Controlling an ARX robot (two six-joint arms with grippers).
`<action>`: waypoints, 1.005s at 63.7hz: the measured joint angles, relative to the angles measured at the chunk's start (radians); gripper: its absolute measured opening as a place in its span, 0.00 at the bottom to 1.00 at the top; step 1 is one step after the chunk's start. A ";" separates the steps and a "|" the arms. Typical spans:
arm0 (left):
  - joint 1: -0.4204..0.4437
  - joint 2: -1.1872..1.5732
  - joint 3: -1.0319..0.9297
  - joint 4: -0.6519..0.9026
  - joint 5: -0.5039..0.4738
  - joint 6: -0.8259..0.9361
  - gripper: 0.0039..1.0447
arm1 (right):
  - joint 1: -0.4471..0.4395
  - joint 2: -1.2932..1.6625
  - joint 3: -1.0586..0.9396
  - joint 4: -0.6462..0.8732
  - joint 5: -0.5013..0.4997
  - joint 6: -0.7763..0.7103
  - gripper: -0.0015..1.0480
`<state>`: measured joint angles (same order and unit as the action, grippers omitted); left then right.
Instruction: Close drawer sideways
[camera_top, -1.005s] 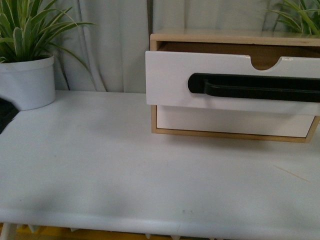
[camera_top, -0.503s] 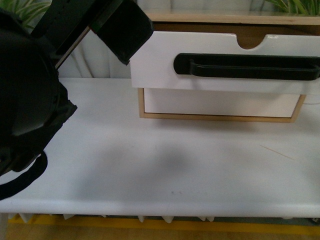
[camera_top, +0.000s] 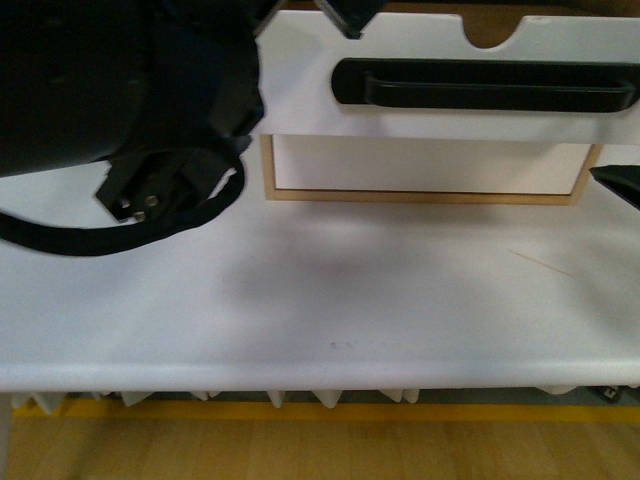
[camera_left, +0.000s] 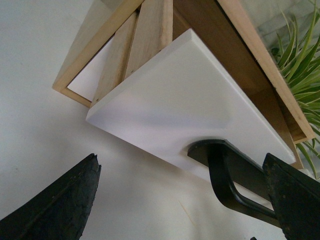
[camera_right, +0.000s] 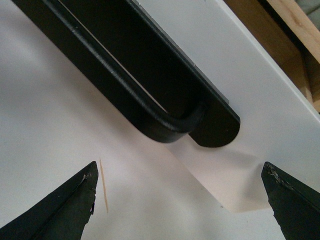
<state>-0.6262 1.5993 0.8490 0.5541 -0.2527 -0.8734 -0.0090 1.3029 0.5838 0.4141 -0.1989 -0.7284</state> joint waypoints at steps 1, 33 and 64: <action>0.002 0.005 0.005 0.000 0.003 0.000 0.95 | 0.001 0.006 0.004 0.002 0.000 0.000 0.91; 0.055 0.285 0.331 -0.050 0.131 0.000 0.95 | 0.014 0.323 0.280 0.054 0.041 0.030 0.91; 0.074 0.467 0.628 -0.160 0.149 -0.003 0.95 | -0.002 0.449 0.418 0.060 0.068 0.045 0.91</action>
<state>-0.5518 2.0663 1.4765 0.3943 -0.1036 -0.8761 -0.0109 1.7523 1.0019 0.4736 -0.1314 -0.6834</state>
